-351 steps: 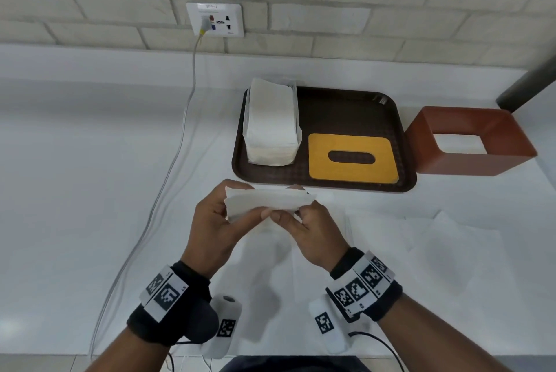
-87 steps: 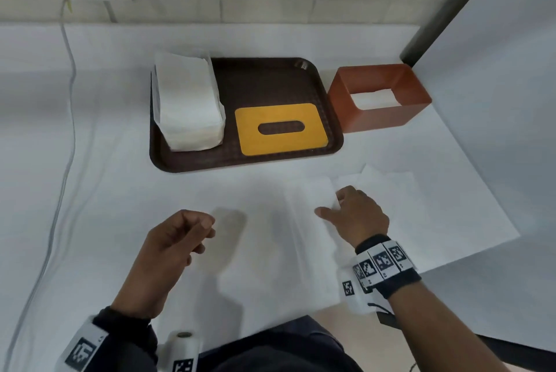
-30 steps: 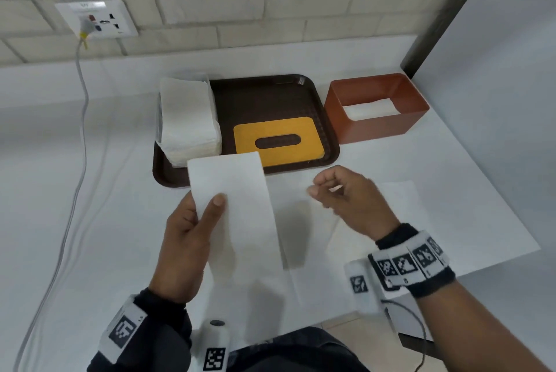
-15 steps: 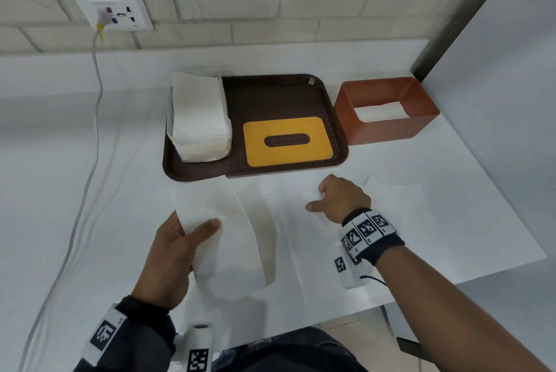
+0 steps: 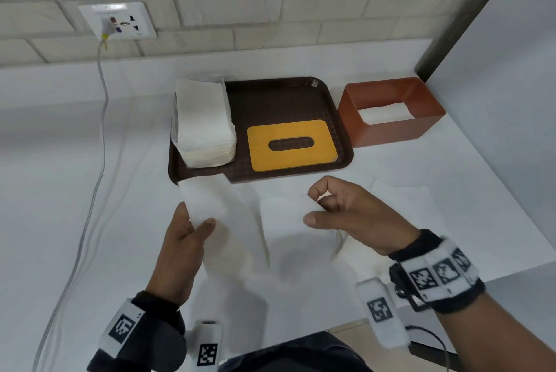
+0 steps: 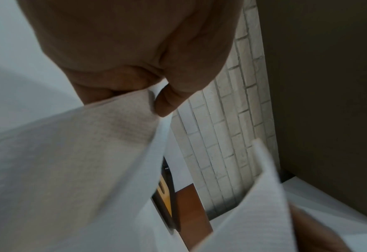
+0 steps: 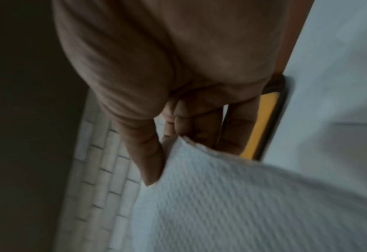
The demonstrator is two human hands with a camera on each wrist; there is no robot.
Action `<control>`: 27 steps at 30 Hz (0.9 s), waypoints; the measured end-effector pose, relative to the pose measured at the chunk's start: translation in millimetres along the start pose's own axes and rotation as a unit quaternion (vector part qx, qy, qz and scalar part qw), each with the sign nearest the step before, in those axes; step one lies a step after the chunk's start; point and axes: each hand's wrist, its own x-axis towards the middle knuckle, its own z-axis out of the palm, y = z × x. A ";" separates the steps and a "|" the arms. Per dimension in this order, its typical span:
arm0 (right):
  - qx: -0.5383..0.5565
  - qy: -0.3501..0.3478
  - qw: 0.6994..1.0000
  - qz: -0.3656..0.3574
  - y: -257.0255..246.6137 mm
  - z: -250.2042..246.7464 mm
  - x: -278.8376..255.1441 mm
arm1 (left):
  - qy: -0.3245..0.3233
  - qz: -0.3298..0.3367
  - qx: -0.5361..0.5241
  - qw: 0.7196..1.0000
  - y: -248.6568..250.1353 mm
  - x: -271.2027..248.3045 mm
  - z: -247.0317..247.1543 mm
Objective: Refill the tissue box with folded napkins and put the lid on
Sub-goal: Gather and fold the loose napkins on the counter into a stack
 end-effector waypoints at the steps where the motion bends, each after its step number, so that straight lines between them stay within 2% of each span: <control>1: 0.032 -0.029 0.999 -0.012 -10.7 1.3 -9.5 | -0.008 0.004 0.001 1.000 2.2 0.6 3.1; 4: 0.096 -0.059 0.992 -0.057 -34.4 5.8 -28.5 | -0.061 0.021 0.005 0.998 14.8 -2.9 20.1; 6: 0.118 -0.014 0.990 -0.079 -38.8 7.8 -26.0 | -0.100 0.028 0.004 0.995 22.3 -7.0 33.9; 9: 0.084 0.081 0.988 -0.100 -31.9 10.8 -9.6 | -0.138 0.019 -0.020 0.990 32.1 -12.9 52.4; 12: 0.016 0.132 0.985 -0.112 -25.4 12.2 0.2 | -0.146 -0.010 -0.066 0.987 35.6 -17.1 60.1; 17: -0.046 0.143 0.982 -0.116 -20.3 16.0 3.3 | -0.122 -0.048 -0.091 0.987 31.3 -20.4 63.1; 19: -0.077 0.149 0.978 -0.121 -20.3 18.8 4.8 | -0.132 -0.059 -0.097 0.985 31.1 -20.5 62.4; 24: -0.085 0.170 0.974 -0.122 -21.1 22.5 5.8 | -0.182 0.034 -0.040 0.982 34.1 -19.6 61.6; 27: -0.081 0.190 0.975 -0.084 -13.0 19.4 2.7 | -0.159 0.057 -0.075 0.983 32.9 -17.9 60.3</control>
